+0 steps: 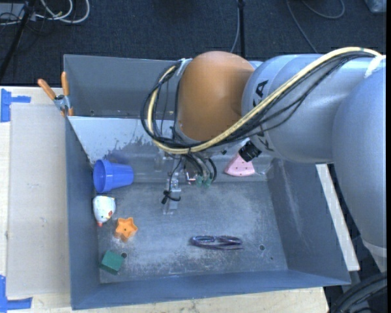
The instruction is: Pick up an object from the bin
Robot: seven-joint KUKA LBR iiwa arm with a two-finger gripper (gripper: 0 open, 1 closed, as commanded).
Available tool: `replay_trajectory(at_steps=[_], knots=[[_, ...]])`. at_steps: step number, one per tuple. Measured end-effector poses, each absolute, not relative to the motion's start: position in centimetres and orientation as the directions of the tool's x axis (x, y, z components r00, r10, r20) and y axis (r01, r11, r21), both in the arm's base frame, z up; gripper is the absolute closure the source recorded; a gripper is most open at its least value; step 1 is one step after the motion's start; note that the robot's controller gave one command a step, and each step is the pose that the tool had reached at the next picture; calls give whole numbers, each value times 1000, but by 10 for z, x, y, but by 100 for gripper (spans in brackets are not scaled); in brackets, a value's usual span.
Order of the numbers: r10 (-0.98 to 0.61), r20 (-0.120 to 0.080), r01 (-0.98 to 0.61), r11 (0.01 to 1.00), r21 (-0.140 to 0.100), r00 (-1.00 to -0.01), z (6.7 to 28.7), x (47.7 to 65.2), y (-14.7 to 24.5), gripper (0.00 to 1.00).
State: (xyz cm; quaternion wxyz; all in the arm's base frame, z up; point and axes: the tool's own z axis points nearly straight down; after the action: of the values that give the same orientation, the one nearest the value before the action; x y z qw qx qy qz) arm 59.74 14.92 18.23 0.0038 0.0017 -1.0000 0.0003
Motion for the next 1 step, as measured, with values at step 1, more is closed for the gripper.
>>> replay_trajectory(at_steps=[1], knots=[[-1,2,-1,1000,0,-1000,187,598,149,0]])
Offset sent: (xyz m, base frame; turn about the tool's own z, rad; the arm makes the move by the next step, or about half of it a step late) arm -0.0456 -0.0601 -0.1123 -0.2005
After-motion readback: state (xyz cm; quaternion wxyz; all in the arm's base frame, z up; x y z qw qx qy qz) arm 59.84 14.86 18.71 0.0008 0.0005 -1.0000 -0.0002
